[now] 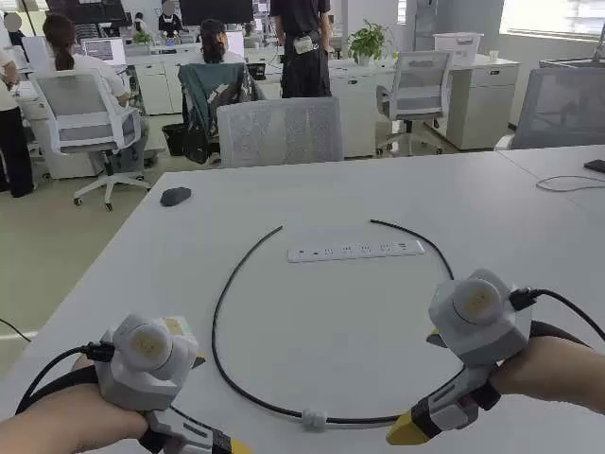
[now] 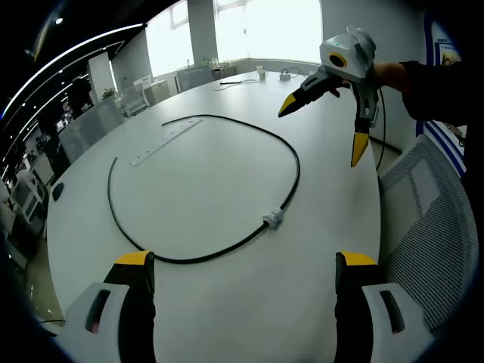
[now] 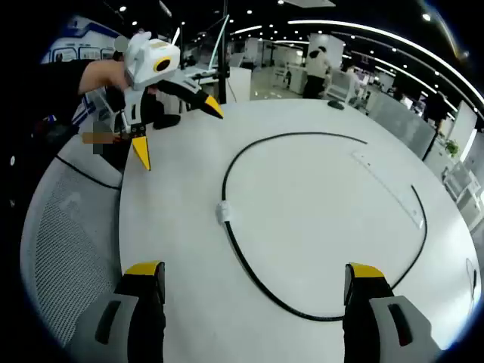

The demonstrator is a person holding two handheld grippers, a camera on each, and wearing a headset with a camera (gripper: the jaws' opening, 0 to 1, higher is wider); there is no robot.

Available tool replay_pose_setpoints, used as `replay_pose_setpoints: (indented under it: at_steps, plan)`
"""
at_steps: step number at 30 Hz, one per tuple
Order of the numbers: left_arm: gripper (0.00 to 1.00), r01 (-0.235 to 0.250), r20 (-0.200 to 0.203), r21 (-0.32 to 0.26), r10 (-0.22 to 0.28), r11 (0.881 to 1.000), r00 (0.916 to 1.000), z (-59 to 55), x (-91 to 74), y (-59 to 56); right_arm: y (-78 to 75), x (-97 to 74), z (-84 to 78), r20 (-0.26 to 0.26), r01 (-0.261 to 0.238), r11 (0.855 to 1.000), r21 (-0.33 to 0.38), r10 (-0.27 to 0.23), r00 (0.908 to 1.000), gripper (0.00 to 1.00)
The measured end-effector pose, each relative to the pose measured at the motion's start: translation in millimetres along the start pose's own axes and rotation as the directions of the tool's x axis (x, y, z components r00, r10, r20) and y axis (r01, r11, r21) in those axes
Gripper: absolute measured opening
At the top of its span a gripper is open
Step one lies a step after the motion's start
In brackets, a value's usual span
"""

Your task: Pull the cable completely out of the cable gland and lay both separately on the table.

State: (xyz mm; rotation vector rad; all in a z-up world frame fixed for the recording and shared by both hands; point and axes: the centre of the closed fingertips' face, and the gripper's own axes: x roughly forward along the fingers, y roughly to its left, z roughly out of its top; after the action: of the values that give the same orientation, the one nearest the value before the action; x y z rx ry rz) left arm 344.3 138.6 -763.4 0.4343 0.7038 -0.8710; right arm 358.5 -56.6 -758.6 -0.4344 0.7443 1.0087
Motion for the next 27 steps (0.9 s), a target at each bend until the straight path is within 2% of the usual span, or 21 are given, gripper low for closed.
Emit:
replay_pose_setpoints:
  at_steps: [3,6,9,15,16,18,19,22,27]
  plan:
    - [1.0,-0.006,-0.004,-0.011,0.006,1.0,1.0,-1.6,-0.9,4.1,-8.0,-1.3,-0.2,0.001,0.029,0.999,-0.017,-0.029,0.9996,1.0]
    - [1.0,-0.002,0.005,-0.024,0.002,1.0,1.0,0.3,-0.6,3.1,-9.9,-2.3,-0.7,0.004,0.029,1.0,-0.003,-0.029,0.9996,1.0]
    - [1.0,-0.006,-0.004,-0.023,0.006,1.0,1.0,-1.3,0.8,4.6,-11.2,-2.3,-1.9,0.001,0.039,0.999,-0.011,-0.039,0.9992,1.0]
    - [1.0,0.001,-0.016,-0.028,-0.002,1.0,0.9999,-4.0,1.0,3.6,-4.3,-0.9,-1.9,0.004,0.019,1.0,-0.008,-0.019,0.9998,1.0]
    - [1.0,0.007,-0.012,-0.038,-0.008,0.999,0.9999,-3.1,0.8,2.6,1.0,-0.3,-1.1,0.013,-0.004,1.0,-0.011,0.004,0.9999,1.0]
    - [1.0,0.033,0.015,-0.083,-0.032,0.996,0.9994,1.5,1.1,-1.7,2.6,0.5,-4.0,-0.002,-0.004,1.0,-0.011,0.004,1.0,1.0]
    - [1.0,0.03,0.016,-0.087,-0.029,0.996,0.9994,2.2,0.6,-1.0,2.7,0.8,-4.5,-0.002,-0.004,1.0,-0.015,0.003,1.0,1.0]
    - [1.0,0.008,0.001,-0.042,-0.008,0.999,1.0,-0.4,1.1,3.8,2.6,1.7,-5.0,-0.001,-0.008,1.0,-0.005,0.008,1.0,1.0]
    - [1.0,0.009,-0.004,-0.048,-0.009,0.999,0.9999,-2.6,1.4,3.3,2.4,2.3,-6.0,-0.009,-0.007,1.0,-0.014,0.007,0.9999,1.0]
